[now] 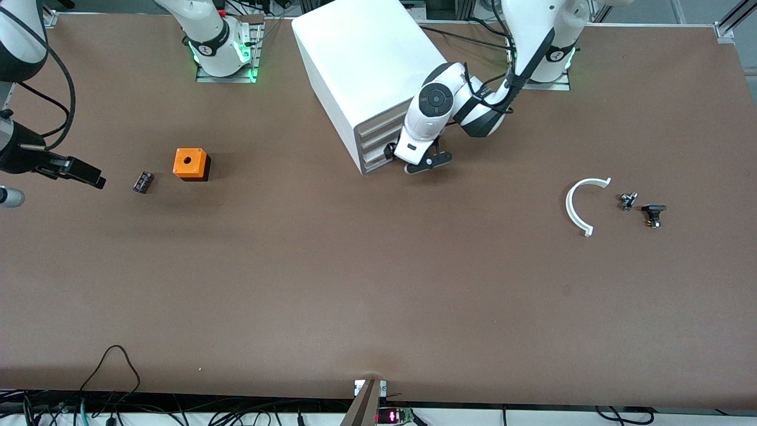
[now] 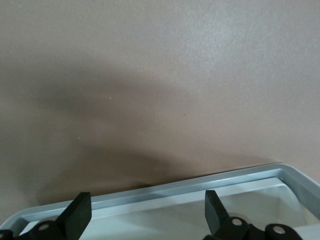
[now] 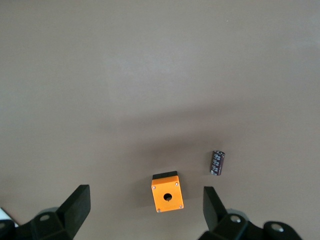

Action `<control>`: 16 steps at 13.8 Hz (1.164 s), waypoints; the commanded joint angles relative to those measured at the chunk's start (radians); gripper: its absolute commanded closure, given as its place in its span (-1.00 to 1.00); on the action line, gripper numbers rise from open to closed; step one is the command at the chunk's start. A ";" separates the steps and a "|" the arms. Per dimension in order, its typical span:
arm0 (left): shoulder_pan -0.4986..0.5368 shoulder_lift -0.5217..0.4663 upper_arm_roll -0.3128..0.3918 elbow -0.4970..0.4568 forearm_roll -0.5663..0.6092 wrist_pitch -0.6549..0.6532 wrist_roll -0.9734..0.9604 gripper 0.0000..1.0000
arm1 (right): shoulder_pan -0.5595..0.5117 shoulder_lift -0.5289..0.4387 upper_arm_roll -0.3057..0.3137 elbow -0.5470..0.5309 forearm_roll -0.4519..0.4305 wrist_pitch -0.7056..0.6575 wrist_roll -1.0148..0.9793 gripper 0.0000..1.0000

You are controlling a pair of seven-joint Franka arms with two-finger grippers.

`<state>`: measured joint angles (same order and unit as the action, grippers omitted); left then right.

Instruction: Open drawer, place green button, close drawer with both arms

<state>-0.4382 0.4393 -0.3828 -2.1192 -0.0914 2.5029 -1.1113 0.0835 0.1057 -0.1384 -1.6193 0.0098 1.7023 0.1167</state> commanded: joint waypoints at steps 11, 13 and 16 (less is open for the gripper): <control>0.489 -0.485 0.160 0.157 0.068 -0.539 0.916 -1.00 | -0.016 -0.150 0.016 -0.178 -0.045 0.031 -0.160 -1.00; 0.489 -0.528 0.202 0.223 0.068 -0.681 1.019 -1.00 | -0.016 -0.194 0.014 -0.247 -0.042 0.077 -0.160 -1.00; 0.490 -0.577 0.269 0.255 0.071 -0.781 1.074 -1.00 | -0.016 -0.202 0.014 -0.254 -0.042 0.074 -0.152 -1.00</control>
<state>0.0524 -0.1275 -0.1414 -1.8948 -0.0377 1.7853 -0.0835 0.0799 -0.0509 -0.1345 -1.8281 -0.0301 1.7587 -0.0261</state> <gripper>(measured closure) 0.000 0.000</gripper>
